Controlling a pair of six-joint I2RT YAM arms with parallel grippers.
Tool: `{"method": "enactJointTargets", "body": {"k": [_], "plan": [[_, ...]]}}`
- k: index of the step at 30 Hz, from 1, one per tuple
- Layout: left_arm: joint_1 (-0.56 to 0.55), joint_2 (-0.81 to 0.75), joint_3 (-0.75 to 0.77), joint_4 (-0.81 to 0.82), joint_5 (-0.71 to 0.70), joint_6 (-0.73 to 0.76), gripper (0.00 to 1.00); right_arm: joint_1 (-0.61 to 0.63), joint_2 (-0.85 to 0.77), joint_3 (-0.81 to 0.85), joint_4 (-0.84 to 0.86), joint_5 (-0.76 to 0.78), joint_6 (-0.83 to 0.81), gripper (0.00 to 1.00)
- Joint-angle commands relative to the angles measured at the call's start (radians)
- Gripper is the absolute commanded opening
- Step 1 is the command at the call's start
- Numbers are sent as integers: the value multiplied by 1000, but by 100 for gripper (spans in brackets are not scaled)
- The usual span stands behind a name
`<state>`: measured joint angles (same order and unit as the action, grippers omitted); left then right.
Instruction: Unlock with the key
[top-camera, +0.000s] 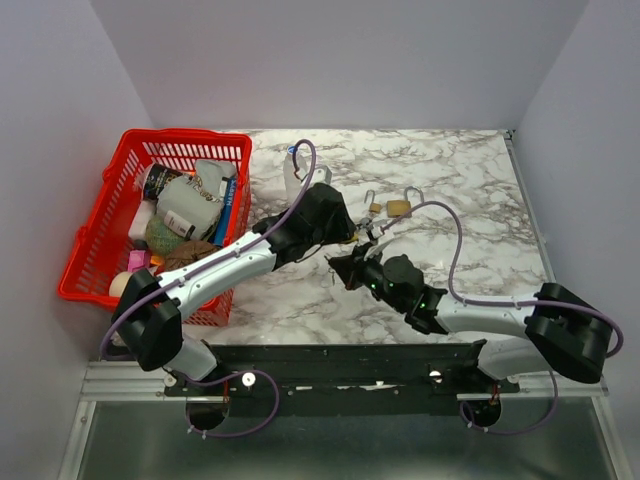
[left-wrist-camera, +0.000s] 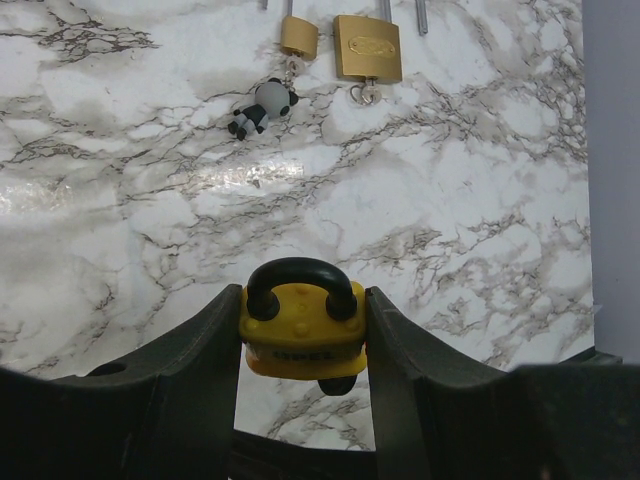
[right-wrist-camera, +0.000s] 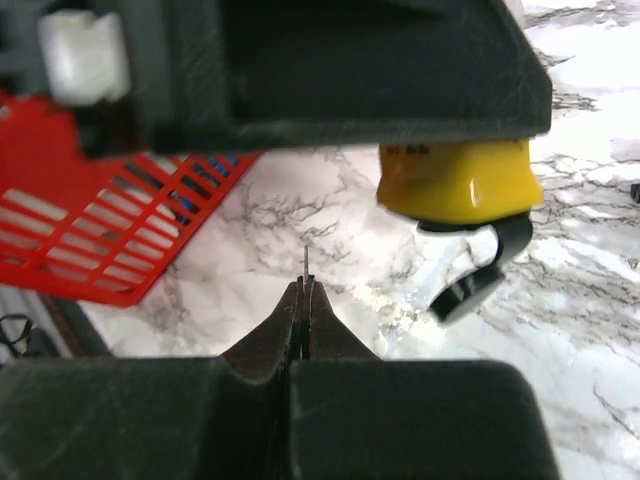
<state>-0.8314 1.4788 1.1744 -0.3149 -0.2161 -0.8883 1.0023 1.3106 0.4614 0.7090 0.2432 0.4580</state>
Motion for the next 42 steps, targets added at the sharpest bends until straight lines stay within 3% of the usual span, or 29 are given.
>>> {"method": "enactJointTargets", "body": {"k": [1, 15, 42], "plan": [[-2, -48, -22, 33, 11, -3, 0, 9, 78, 83, 49, 133, -24, 1], [-2, -81, -2, -29, -71, 57, 0, 6, 133, 94, -29, 366, -119, 1], [0, -46, 37, -116, -101, 149, 0, 5, 42, 51, -60, 508, -272, 1]]}}
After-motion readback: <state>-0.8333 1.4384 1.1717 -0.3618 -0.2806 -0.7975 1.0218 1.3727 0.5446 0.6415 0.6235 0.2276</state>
